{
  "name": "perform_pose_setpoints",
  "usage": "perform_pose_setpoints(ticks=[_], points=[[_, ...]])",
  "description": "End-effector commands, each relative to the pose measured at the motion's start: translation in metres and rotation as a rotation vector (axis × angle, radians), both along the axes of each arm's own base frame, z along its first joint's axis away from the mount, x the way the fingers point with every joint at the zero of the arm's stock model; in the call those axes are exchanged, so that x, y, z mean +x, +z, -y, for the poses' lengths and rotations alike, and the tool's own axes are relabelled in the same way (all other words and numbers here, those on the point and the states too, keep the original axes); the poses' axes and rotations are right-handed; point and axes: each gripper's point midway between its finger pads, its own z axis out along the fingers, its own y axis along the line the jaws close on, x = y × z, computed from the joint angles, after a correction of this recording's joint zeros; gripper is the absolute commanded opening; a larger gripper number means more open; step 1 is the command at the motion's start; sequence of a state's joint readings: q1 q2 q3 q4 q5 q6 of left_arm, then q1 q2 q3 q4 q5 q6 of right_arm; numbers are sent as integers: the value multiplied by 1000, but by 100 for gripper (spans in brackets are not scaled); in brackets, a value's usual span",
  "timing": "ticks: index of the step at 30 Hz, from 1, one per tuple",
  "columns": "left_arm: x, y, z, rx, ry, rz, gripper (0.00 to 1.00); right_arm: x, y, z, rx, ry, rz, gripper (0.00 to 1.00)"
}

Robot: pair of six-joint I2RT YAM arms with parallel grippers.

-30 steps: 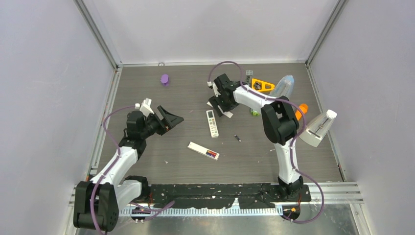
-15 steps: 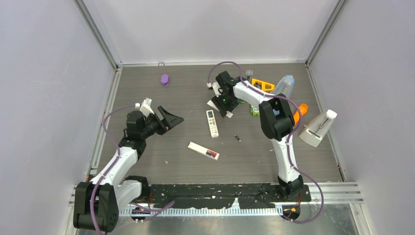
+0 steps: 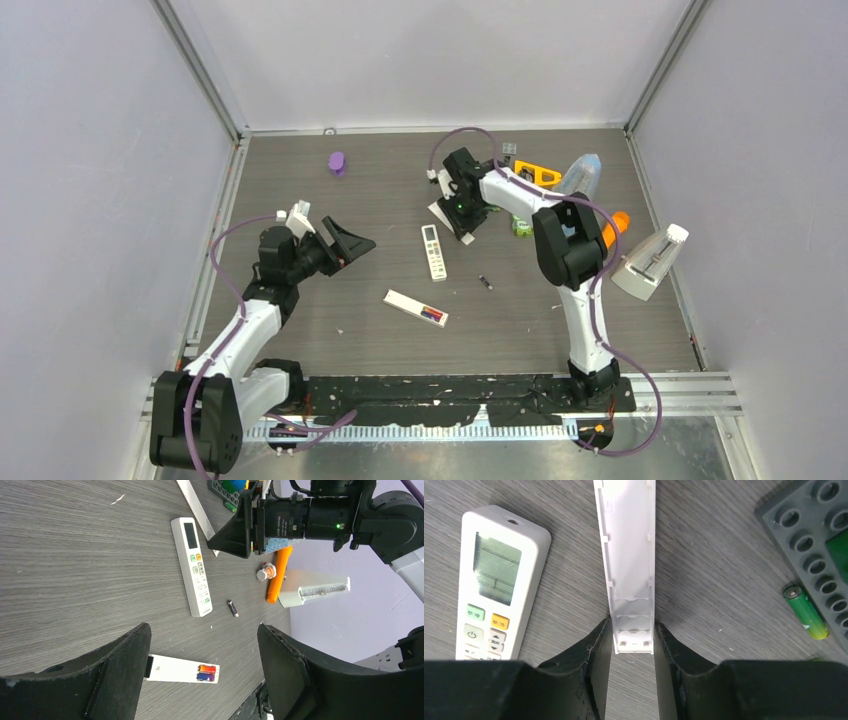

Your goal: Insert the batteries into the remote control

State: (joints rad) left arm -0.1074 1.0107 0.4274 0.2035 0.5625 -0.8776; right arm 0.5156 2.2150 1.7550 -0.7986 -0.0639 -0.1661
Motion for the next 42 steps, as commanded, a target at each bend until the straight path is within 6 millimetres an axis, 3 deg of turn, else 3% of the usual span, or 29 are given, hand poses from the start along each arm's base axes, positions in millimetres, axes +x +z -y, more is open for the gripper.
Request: perform_pose_setpoints(ticks=[1,10,18,26,30,34,42], points=[[1,5,3,6,-29,37,79,0,20,-11,90,-57,47,33],[0,0,6,1,-30,30,79,-16,59,-25,229,-58,53,36],[0,-1,12,-7,-43,27,79,-38,79,-37,341,-43,28,36],[4,1,25,-30,-79,24,79,-81,79,-60,363,58,-14,37],[10,-1,34,-32,-91,-5,79,-114,84,-86,373,159,-29,37],[17,-15,35,-31,-61,-96,76,-135,90,-109,392,225,-41,37],[16,-34,35,-65,-26,-218,63,-153,93,-131,387,290,-29,37]])
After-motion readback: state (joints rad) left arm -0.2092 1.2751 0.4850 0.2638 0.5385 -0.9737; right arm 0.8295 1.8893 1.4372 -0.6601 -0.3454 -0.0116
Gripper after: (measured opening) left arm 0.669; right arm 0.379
